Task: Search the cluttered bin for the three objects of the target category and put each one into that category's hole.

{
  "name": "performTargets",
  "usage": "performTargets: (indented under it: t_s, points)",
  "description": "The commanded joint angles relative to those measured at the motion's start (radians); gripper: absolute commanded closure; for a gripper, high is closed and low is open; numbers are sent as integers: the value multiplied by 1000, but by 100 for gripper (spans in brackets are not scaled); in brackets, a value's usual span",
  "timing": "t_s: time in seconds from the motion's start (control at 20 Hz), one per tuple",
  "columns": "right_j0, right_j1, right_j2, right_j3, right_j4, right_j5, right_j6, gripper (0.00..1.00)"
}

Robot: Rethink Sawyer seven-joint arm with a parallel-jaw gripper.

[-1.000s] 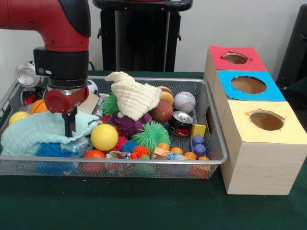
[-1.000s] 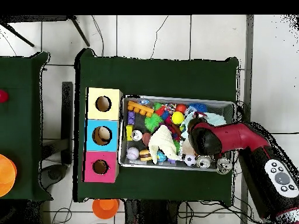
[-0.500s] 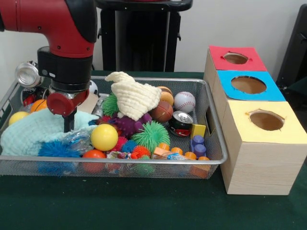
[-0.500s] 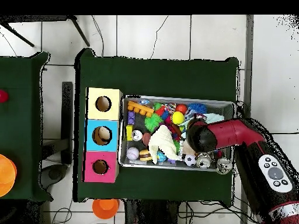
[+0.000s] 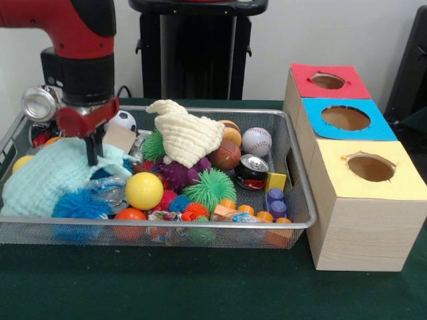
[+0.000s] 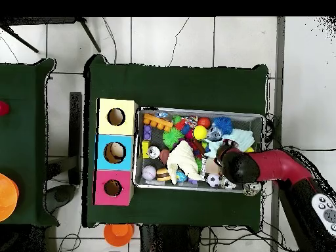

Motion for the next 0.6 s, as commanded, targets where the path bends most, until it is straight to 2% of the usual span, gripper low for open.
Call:
performTargets:
  t_s: [0.05,0.15,0.3,0.6]
  points:
    - [-131,-162,199,356,232,49,43,100]
    - [-151,-188,242,401,296,54,73,100]
    - [-144,-224,266,441,352,41,113,100]
    - [-160,-248,341,528,455,-65,186,100]
